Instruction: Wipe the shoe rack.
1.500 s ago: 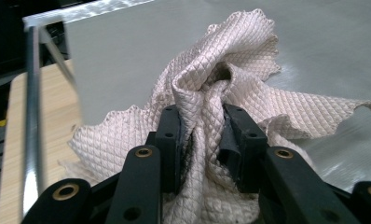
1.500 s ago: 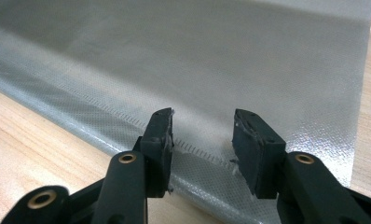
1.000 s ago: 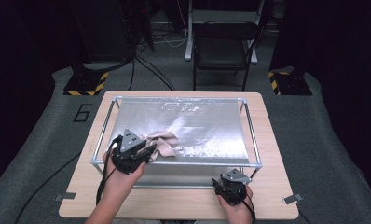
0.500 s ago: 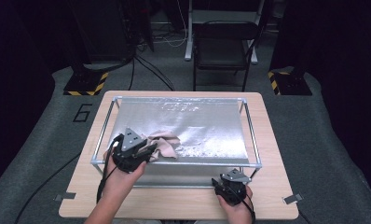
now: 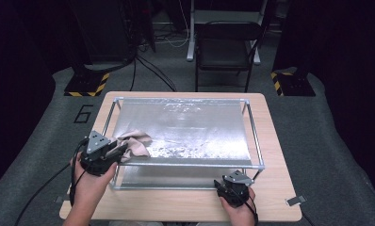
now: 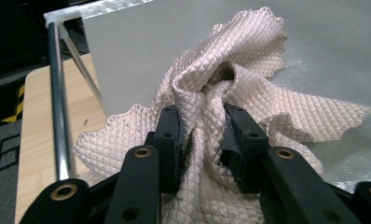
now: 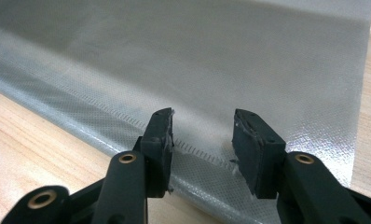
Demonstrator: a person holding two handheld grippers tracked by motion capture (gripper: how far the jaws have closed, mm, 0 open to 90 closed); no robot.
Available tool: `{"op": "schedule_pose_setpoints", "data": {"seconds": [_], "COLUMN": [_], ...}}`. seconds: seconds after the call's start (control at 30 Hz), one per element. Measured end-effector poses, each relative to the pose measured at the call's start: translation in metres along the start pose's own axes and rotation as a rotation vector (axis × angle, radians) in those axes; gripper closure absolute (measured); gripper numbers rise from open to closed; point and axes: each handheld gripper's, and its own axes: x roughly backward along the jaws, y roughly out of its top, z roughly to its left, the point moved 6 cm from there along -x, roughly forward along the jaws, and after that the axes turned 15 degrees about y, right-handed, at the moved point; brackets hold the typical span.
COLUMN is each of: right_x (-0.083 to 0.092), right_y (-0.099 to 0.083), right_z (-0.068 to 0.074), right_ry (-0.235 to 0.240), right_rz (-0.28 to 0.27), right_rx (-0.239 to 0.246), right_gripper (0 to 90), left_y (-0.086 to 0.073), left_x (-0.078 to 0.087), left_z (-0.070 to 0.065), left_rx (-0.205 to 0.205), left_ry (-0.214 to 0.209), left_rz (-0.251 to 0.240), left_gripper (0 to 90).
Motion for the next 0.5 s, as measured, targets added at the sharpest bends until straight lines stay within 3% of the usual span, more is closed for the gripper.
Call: {"op": "schedule_pose_setpoints", "data": {"seconds": [0.2,0.5], "right_x": [0.000,0.000], "right_y": [0.000,0.000], "right_z": [0.000,0.000], "right_ry": [0.000,-0.008], "right_rz": [-0.001,0.006], "right_rx": [-0.001,0.002], "right_gripper": [57.9,58.0], "left_y": [0.002,0.013], "left_x": [-0.003,-0.009], "left_z": [-0.010,-0.050], "left_rx": [0.004,-0.049], "left_ry": [-0.008,-0.081], "left_rz": [0.000,-0.004], "left_gripper": [68.4,68.4]}}
